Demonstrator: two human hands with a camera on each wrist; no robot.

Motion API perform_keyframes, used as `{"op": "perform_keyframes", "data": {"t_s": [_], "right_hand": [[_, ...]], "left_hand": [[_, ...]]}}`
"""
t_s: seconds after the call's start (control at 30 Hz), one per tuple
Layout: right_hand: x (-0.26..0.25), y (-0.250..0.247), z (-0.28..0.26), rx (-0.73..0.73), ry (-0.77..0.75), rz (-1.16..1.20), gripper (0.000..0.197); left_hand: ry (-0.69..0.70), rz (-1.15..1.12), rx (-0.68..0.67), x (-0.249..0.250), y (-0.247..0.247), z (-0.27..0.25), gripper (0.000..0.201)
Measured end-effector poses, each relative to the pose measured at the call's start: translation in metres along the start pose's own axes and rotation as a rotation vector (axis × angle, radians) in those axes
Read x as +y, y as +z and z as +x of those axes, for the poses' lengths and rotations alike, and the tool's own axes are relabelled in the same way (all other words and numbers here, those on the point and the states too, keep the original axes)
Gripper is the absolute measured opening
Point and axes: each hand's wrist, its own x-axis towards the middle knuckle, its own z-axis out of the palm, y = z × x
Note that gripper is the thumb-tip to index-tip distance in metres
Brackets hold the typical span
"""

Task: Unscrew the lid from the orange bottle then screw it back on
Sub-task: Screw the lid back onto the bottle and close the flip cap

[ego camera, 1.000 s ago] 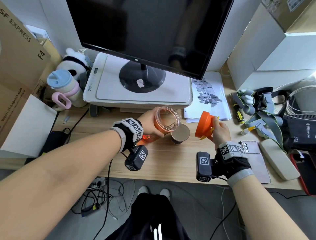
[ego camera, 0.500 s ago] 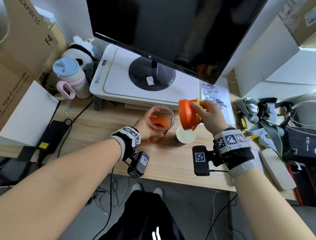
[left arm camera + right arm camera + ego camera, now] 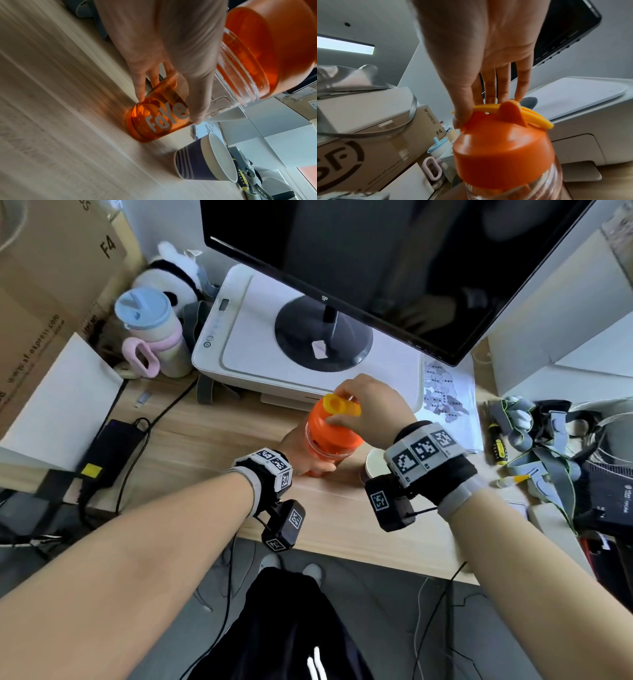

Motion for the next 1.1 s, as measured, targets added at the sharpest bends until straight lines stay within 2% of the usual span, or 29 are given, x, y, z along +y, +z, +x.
{"op": "perform_keyframes", "data": {"t_s": [0.13,0.3,0.5,0.6,0.67,0.77,0.83,0.9,1.0,1.1], "right_hand": [[-0.006,0.002,0.002,-0.067,-0.038,-0.091,0.045],[-0.013,0.003,0.005,-0.115,-0.046,-0.113,0.045],[-0.017,0.006,0.009,-0.160,-0.024,-0.119,0.046],[-0.018,0.006,0.012,-0.100,0.030,-0.138,0.050],[-0.016,0.007,0.014,-0.062,0.115,-0.125,0.054],[-0.011,0.010,0.014,-0.068,0.265,-0.077,0.050],[-0.008,0.011,0.010,-0.059,0.308,-0.074,0.049],[-0.004,0.010,0.006,0.003,0.285,-0.092,0.048],[0.000,0.005,-0.001,0.095,0.194,-0.074,0.034],[0.003,0.003,-0.005,0.033,0.019,-0.049,0.030]], "left_hand": [[-0.003,-0.022,0.012,-0.003,-0.003,-0.001,0.103],[-0.015,-0.094,-0.038,-0.002,-0.006,-0.002,0.102],[0.004,-0.169,-0.118,-0.001,-0.011,-0.004,0.091],[0.010,-0.189,-0.105,0.003,-0.014,-0.007,0.083],[0.005,-0.157,-0.099,0.005,-0.013,-0.008,0.086],[0.014,-0.077,-0.092,0.007,-0.014,-0.008,0.087],[0.030,-0.061,-0.093,0.008,-0.015,-0.008,0.085],[0.032,-0.042,-0.089,0.008,-0.015,-0.008,0.085],[0.029,-0.013,-0.063,0.008,-0.015,-0.010,0.083],[0.023,0.010,-0.054,0.008,-0.016,-0.009,0.082]]}}
